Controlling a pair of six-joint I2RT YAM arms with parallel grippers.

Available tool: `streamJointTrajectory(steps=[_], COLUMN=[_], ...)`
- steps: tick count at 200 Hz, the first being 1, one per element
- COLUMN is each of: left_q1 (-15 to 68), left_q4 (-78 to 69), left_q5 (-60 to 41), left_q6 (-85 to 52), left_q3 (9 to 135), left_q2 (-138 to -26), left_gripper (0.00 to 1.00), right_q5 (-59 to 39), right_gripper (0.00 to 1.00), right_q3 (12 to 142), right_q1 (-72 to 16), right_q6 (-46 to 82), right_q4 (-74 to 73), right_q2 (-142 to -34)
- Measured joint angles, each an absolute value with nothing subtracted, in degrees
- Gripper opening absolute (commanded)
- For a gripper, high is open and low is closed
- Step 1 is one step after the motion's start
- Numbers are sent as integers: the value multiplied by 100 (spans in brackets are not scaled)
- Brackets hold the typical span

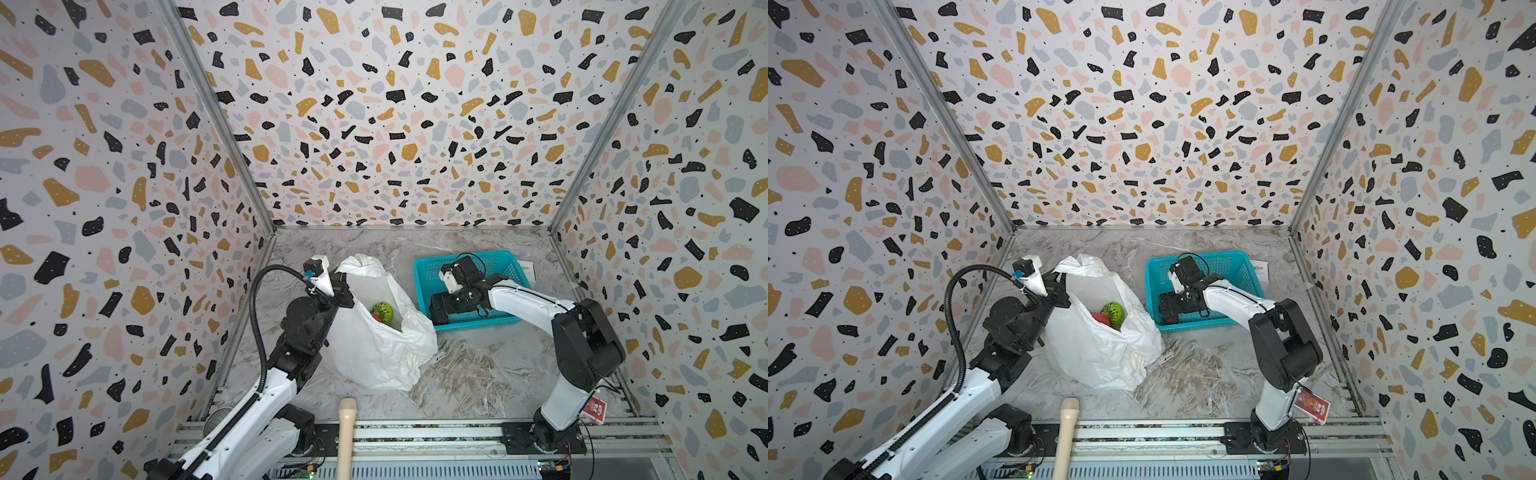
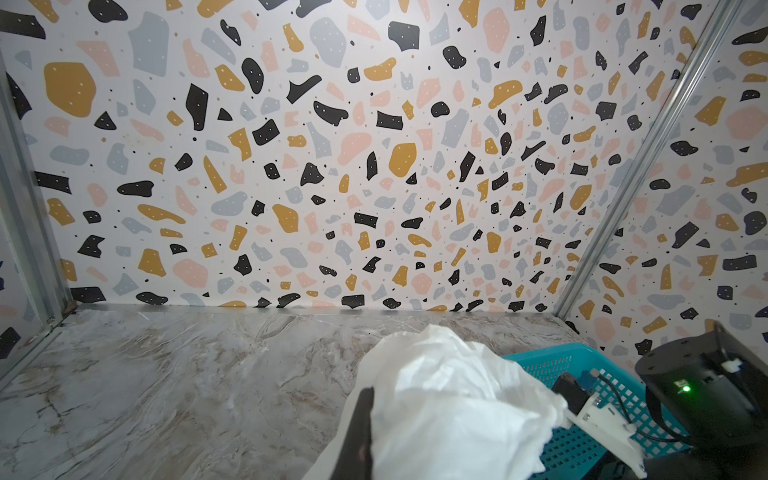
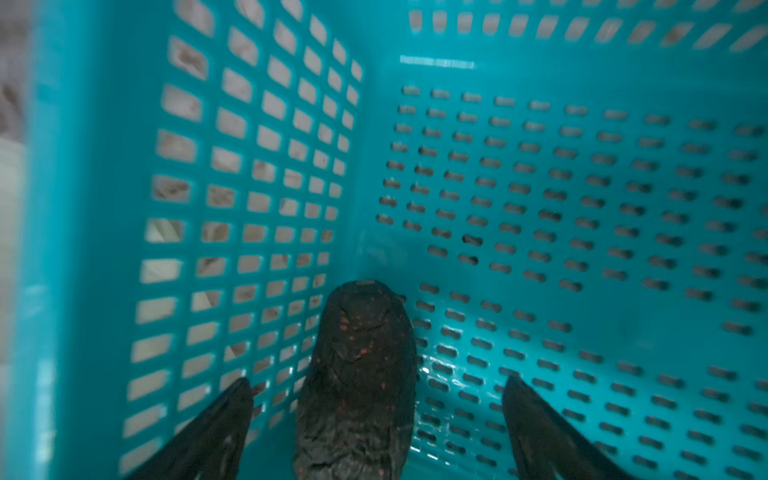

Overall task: Place the fruits into the plastic bag
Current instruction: 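Move the right gripper into the basket and grasp the dark brown fruit, then carry the dark brown fruit into the bag and open the right gripper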

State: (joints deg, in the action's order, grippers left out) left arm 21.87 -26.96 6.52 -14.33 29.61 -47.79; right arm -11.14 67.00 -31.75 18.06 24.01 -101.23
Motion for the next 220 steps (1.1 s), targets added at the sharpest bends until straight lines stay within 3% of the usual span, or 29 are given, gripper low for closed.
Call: streamJointTrajectory(steps=[25,63,79,143,220], left_q1=[2187,2187,2187,2187,2187], left_q4=[-2696,-2696,-2692,-2652,-2655], left_q5=[652,655,657,655,655], left_q6=[-1428,-1420,-1420,-1420,-1433], left_q3=[2961,2961,2961,2961,2961], left_q2=[-4779,-4779,-4779,-4779,-4779], left_gripper=[0,0,0,0,0], right_q5=[-1243,-1398,-1448,-1170,-1514], right_gripper=[84,52,46,38,40], right_q3=[6805,6897,6899,6960,7179], right_q1=[-3249,-3291,-3291,-3291,-3693], right_q6=[1798,1785,1813,1852,1688], right_q4=[2665,2803,2805,2694,1684], right_q2=[-10368,-10571,-10591,-10116,-8917])
